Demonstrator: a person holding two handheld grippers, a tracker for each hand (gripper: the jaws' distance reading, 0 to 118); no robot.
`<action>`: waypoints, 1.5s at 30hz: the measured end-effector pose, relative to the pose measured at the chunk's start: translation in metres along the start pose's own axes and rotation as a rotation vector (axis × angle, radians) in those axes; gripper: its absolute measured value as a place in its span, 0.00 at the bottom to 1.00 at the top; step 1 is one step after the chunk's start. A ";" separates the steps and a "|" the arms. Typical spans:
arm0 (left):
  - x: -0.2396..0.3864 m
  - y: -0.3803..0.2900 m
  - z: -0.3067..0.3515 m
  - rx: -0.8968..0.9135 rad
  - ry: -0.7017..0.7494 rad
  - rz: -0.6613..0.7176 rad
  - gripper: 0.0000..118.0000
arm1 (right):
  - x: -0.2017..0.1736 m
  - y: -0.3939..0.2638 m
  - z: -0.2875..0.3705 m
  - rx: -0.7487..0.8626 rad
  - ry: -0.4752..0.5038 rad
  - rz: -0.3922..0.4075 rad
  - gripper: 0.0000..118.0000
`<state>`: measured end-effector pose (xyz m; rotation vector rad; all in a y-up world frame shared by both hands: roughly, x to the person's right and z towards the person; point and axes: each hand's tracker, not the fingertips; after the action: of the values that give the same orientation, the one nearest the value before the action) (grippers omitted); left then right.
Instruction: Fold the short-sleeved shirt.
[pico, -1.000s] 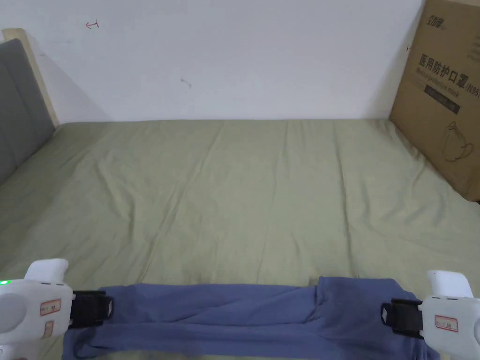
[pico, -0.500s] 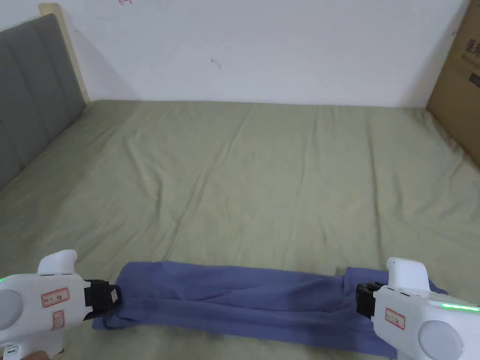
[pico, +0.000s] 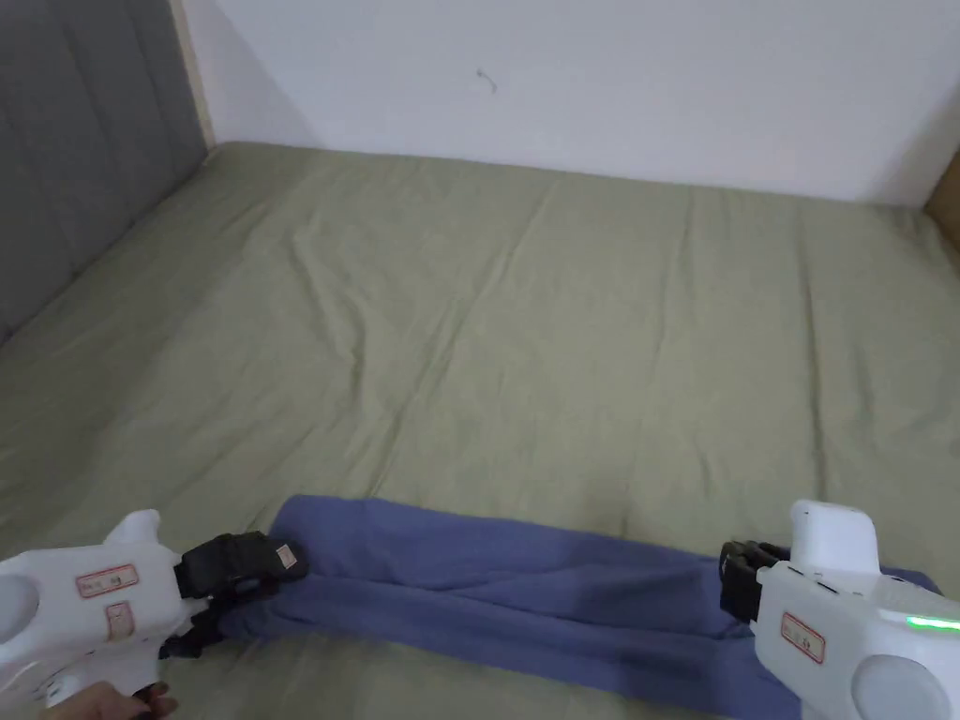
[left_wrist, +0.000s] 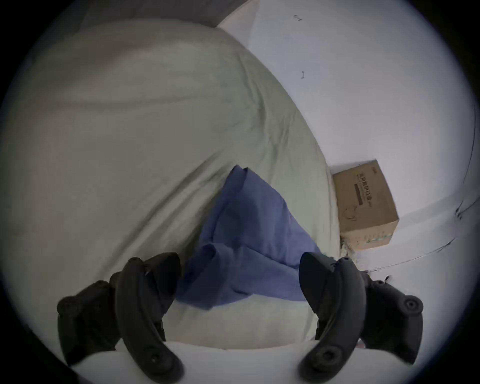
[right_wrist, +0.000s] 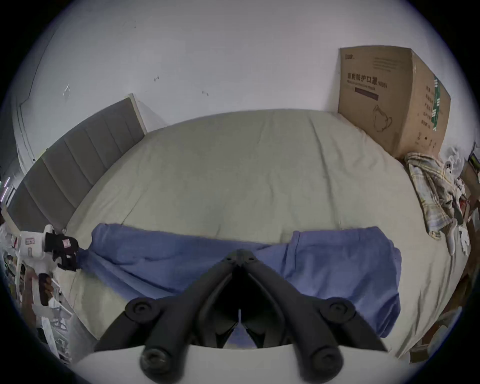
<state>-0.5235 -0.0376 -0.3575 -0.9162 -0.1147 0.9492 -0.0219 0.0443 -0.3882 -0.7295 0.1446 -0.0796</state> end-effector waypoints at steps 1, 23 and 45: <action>-0.004 0.000 -0.008 -0.007 -0.030 0.027 0.83 | -0.001 0.001 0.002 0.032 -0.016 -0.003 0.00; -0.036 0.026 -0.025 0.007 -0.112 0.080 0.10 | 0.007 -0.007 0.023 0.267 -0.252 -0.036 0.00; 0.107 0.021 0.038 0.132 0.097 -0.308 0.10 | -0.006 -0.012 0.041 0.331 -0.188 0.087 0.00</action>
<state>-0.4895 0.0701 -0.3797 -0.7935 -0.1053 0.6181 -0.0217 0.0633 -0.3495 -0.3963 -0.0171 0.0482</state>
